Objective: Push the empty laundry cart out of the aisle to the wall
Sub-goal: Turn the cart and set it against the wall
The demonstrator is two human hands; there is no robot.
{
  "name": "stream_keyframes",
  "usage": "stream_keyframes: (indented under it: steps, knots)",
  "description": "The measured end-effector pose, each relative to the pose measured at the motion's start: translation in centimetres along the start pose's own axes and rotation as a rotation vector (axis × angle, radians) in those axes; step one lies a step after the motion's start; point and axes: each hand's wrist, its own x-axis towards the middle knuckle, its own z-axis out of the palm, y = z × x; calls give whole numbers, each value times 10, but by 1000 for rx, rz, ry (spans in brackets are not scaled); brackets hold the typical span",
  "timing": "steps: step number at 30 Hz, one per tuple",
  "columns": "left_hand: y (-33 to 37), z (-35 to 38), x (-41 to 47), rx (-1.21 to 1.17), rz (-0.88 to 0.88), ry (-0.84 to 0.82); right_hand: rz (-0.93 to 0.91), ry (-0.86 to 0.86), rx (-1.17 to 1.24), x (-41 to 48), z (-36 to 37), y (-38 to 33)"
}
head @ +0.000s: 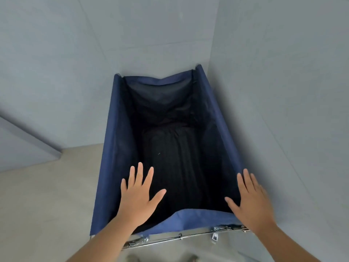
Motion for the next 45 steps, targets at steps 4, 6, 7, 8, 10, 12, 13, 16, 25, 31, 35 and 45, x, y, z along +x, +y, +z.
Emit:
stream_keyframes:
  steps: [4, 6, 7, 8, 10, 12, 13, 16, 25, 31, 35, 45]
  knots:
    - [-36, 0, -26, 36, -169, 47, -18, 1, -32, 1, -2, -2]
    - [-53, 0, -37, 68, -251, 50, -24, 0, -40, -1, -2, -2]
    - [-61, 1, -42, 82, -287, 43, -30, 3, -40, -1, -2, -1]
    - [-68, 2, -46, 95, -319, 35, -37, 5, -40, -1, -3, -1]
    - [-83, 7, -53, 108, -363, 17, -45, 1, -54, 0, -4, 0]
    - [-94, 11, -57, 108, -381, 2, -48, -2, -67, 0, -4, 2]
    - [-98, 13, -59, 102, -378, 4, -51, 3, -63, 0, -5, 3]
    - [-107, 19, -64, 15, -337, 11, -57, 20, -31, -1, -4, 3]
    - [-108, 26, -62, -22, -207, 121, -32, 59, 52, 0, -2, 2]
    - [-109, 32, -62, -14, -195, 158, -33, 90, 78, -2, 2, 4]
    - [-109, 34, -63, -30, -194, 179, -25, 105, 86, -3, 4, 5]
    - [-112, 39, -59, 43, -129, 228, -24, 115, 67, 0, 7, 9]
